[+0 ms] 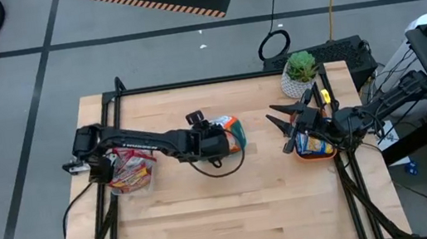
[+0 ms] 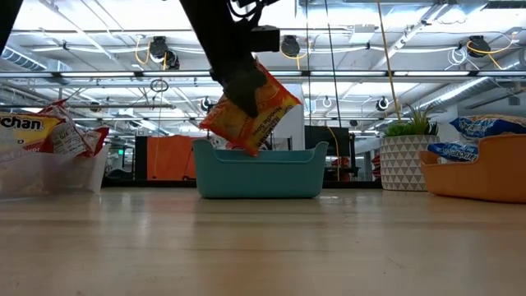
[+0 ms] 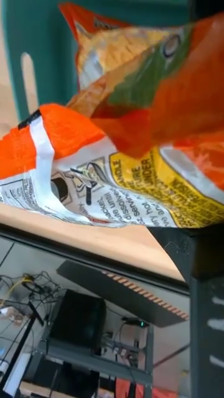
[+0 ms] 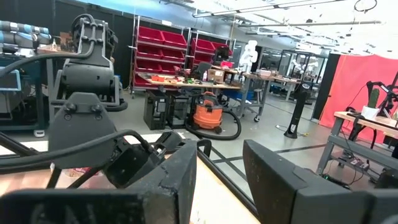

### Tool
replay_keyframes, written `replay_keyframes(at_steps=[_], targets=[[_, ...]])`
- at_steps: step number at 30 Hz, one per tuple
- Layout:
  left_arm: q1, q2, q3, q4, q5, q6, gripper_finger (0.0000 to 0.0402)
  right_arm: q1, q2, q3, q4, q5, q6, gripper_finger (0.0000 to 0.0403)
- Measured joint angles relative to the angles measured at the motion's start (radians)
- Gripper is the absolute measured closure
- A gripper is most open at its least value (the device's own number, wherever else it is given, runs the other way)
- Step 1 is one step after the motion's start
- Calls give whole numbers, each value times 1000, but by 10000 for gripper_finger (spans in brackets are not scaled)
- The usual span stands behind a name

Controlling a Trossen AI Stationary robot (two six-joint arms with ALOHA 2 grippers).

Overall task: Sort Maruchan noodles
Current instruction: Put the orange noodle pack into the green bin

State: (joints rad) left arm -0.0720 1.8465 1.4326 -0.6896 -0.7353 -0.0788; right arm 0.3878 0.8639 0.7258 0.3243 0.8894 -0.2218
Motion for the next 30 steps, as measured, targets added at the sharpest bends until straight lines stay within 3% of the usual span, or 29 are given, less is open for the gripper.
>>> replay_keyframes(at_steps=[4, 9, 14, 21, 30], targets=[[2, 0, 0, -27, -6, 13, 226, 0, 0, 0, 0, 0, 0, 277], [0, 0, 0, -27, -5, 14, 171, 0, 0, 0, 0, 0, -1, 277], [1, 0, 0, -17, 60, 14, 132, 0, 0, 0, 0, 0, -2, 277], [-1, 0, 0, 49, 248, 23, 126, 0, 0, 0, 0, 0, -2, 277], [-19, 0, 0, 112, 255, 89, 126, 0, 0, 0, -1, 0, -3, 277]])
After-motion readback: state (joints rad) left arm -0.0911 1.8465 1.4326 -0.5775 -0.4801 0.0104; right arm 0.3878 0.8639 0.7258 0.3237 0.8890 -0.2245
